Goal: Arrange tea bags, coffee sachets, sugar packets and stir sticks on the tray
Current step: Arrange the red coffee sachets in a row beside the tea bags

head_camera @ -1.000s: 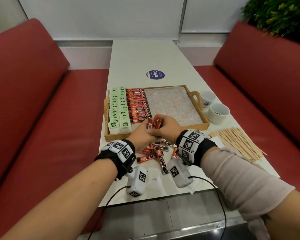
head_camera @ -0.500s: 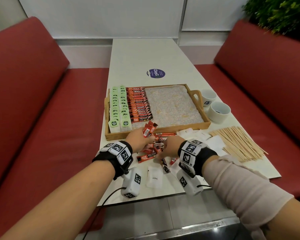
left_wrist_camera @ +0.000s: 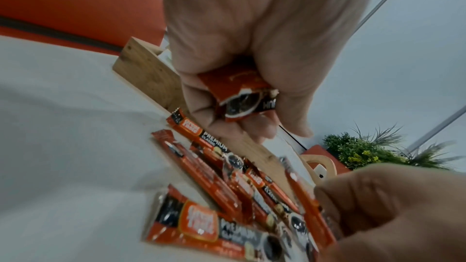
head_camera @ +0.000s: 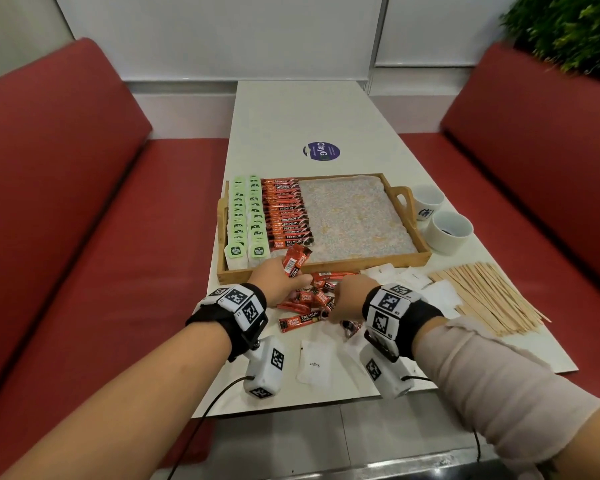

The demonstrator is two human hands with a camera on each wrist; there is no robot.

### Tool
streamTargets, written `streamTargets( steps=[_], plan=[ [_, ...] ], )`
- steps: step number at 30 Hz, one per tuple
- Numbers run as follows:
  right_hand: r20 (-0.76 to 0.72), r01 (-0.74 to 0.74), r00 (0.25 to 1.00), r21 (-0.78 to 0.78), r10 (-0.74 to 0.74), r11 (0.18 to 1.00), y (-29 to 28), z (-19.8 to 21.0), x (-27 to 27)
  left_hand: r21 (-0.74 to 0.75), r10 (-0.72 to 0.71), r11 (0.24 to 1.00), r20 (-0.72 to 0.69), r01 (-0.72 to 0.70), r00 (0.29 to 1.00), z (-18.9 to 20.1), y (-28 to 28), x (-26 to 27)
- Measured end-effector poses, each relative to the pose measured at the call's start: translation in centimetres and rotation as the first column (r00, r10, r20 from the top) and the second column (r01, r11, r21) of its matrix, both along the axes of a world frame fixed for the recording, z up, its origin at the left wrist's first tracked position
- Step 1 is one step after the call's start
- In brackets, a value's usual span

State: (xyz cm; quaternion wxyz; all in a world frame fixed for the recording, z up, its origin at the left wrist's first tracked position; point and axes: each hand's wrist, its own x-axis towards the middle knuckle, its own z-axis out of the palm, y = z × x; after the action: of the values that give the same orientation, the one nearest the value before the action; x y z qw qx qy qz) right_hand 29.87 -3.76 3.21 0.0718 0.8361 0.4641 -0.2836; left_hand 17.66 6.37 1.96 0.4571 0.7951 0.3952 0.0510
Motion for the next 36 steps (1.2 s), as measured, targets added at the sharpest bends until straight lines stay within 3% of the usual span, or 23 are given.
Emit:
streamTargets(
  steps=[4, 9, 12, 17, 21, 27, 36],
  plan=[
    [0.007, -0.053, 0.999, 0.119, 0.052, 0.992, 0.8, 2.4, 1.0, -0.101, 0.040, 0.994, 0.074, -0.032, 0.996, 1.4, 0.1, 0.8],
    [0.000, -0.092, 0.995, 0.244, 0.095, 0.965, 2.0, 4.1, 2.5, -0.109, 0.055, 0.993, 0.117, -0.043, 0.992, 2.9, 0.9, 1.9],
    [-0.058, -0.053, 0.995, 0.328, 0.076, 0.943, 2.5, 4.6, 3.5, -0.036, 0.076, 0.997, 0.130, -0.072, 0.989, 3.5, 1.7, 2.3],
    [-0.176, 0.023, 0.983, 0.418, 0.055, 0.908, 3.7, 5.0, 5.0, -0.068, 0.232, 0.973, 0.231, -0.223, 0.945, 3.4, 3.0, 2.0],
    [-0.192, 0.041, 0.980, 0.429, 0.047, 0.902, 5.3, 4.9, 5.5, -0.036, 0.276, 0.960, 0.267, -0.277, 0.923, 3.6, 4.1, 2.0],
    [-0.081, 0.009, 0.996, 0.403, 0.026, 0.915, 8.0, 4.1, 6.4, -0.044, 0.400, 0.913, 0.303, -0.406, 0.865, 2.6, 6.4, 2.2],
    [-0.035, -0.060, 0.997, 0.297, 0.074, 0.953, 10.4, 2.1, 6.3, -0.079, 0.401, 0.915, 0.257, -0.395, 0.879, 1.2, 9.4, 3.4]
  ],
)
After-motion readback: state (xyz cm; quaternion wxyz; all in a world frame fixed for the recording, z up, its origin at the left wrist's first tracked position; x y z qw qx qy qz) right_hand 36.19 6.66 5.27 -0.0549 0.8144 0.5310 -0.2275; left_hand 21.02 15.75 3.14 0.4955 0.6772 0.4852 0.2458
